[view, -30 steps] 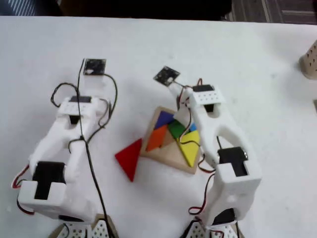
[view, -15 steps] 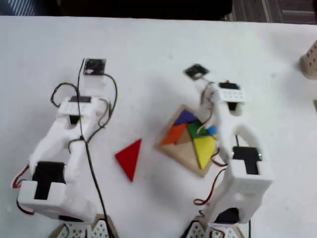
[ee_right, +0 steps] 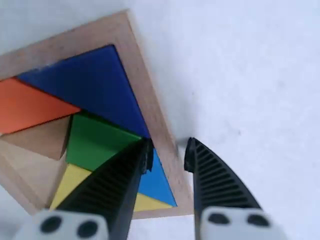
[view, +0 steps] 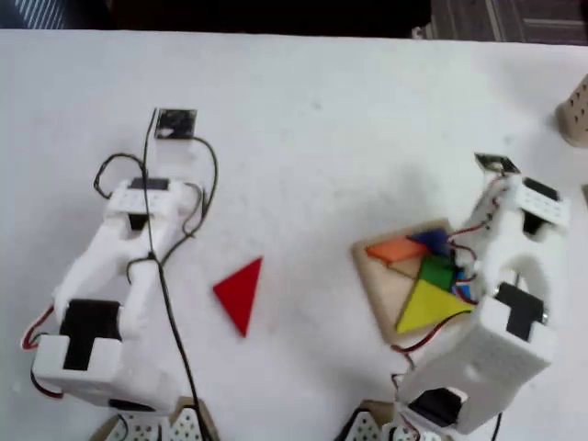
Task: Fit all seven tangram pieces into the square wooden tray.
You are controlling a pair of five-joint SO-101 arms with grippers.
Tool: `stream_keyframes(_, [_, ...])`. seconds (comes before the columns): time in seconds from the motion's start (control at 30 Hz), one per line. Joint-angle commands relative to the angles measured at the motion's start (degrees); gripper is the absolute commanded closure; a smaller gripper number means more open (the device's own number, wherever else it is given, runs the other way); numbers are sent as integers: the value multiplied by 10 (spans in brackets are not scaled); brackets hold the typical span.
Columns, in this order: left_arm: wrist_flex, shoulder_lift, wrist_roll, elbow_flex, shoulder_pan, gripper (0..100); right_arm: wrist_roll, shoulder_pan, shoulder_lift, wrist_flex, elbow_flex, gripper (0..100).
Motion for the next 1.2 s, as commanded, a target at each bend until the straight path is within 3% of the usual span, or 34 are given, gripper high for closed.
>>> stream_keyframes(0.0, [-11,0,-6,-28,-9,977,110,47,-48,51,11,882])
stream_keyframes(0.2, [-11,0,-6,-27,-9,977,127,51,-141,53,23,881])
stream_keyframes(0.4, [-13,-1,-6,-20,-9,977,127,49,-182,79,24,805])
stream_keyframes(0.63, [-14,-1,-6,-20,-9,977,104,18,-209,115,26,975])
stream_keyframes(0.83, [-14,-1,-6,-20,-9,977,122,-65,-254,171,84,978])
stream_keyframes(0.97, [-14,-1,-6,-21,-9,977,109,-131,-344,119,208,978])
stream_keyframes(1.17, [-14,-1,-6,-21,-9,977,-18,-203,-424,-58,379,979])
